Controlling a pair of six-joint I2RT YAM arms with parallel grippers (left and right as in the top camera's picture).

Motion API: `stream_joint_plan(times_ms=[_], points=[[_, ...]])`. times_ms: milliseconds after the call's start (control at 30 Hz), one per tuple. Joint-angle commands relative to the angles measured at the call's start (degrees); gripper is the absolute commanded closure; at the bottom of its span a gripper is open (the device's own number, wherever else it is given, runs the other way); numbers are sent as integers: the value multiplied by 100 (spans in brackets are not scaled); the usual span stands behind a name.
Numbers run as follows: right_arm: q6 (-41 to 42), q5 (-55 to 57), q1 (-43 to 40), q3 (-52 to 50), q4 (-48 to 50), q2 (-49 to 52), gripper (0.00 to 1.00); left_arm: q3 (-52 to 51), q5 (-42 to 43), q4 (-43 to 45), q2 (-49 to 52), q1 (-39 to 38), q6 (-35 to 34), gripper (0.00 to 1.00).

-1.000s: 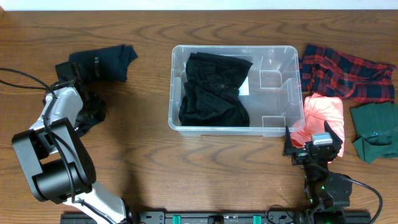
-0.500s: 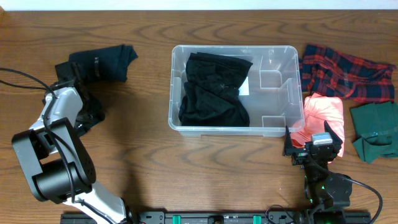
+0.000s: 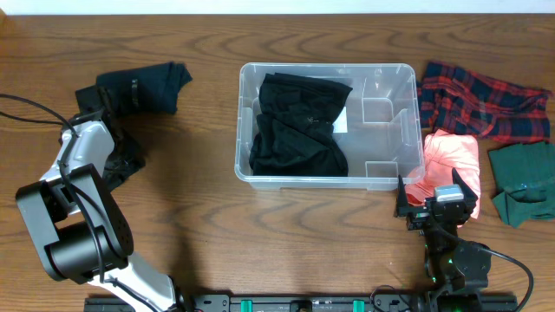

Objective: Pack container
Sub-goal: 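Grasp the taped rolled black garment with the left gripper, then lift the rolled black garment and carry it into the bin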

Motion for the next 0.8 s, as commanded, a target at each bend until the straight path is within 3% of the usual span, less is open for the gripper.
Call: stream_joint_plan(times_ms=[0,367,567,767], points=[[-44,0,-52,-9,-22,-24,1,33,234,-157,-225,-4,-44,94],[-44,-2,-52,-9,-22,-24,1,48,258,-326,-2168,-387,-50,94],[-44,-2,-52,-9,-22,-24,1,85,271,-223,-3119,-1283,-20,94],[-44,0,-52,-9,-22,-24,1,385,861,142,-3440,-2514,385,94]])
